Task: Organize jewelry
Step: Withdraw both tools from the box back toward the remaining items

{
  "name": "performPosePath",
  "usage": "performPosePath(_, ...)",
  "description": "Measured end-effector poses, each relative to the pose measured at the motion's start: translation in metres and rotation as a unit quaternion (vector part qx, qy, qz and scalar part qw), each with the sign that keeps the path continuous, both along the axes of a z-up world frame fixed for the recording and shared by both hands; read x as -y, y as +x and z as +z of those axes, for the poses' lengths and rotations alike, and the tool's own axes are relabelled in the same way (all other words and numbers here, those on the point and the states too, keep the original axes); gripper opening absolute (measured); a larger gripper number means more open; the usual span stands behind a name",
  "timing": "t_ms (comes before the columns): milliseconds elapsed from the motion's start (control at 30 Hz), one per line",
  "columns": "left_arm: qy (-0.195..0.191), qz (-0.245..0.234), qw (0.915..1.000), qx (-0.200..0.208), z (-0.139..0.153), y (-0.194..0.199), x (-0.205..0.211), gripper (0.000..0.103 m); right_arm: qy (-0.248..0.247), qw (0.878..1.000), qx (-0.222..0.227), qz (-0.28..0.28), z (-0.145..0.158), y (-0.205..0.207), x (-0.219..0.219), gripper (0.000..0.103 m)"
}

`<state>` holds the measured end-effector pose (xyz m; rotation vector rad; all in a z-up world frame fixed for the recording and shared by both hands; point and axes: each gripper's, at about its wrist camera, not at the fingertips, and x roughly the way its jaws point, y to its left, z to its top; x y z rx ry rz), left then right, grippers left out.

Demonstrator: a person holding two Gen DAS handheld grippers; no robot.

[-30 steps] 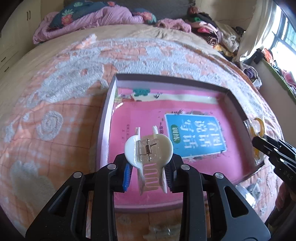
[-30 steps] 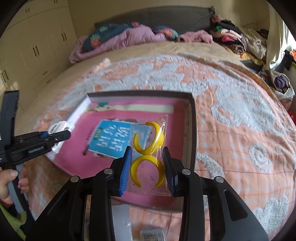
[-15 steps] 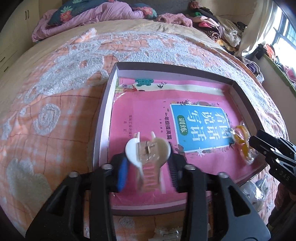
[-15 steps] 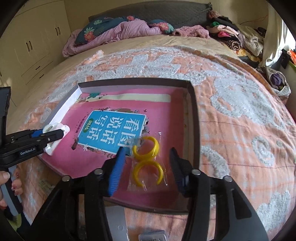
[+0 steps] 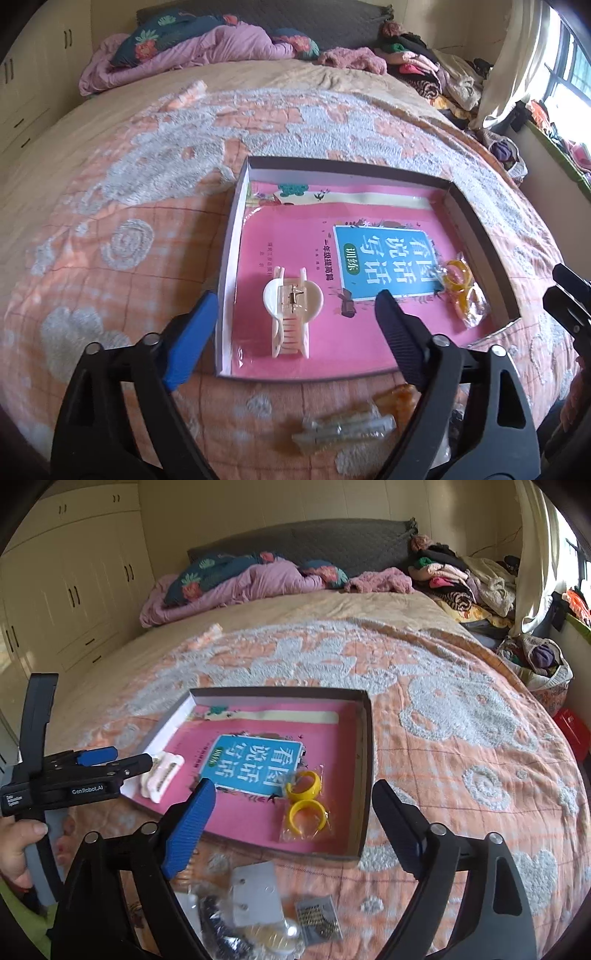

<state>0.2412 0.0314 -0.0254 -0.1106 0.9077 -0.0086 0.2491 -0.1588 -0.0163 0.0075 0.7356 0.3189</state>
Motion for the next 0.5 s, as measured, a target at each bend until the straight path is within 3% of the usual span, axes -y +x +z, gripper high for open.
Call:
performPosePath(200, 0.0, 0.001, 0.9999, 0.015, 0.015, -0.02, 0.003, 0.092, 0.008, 1.0, 0.017, 0.003, 0.015, -0.025, 0.006, 0.086)
performPosePath(500, -0.007, -0.003, 0.9993, 0.036, 0.03, -0.05, 0.007, 0.093, 0.012, 0.999, 0.031, 0.004, 0.028, -0.054, 0.014, 0.086)
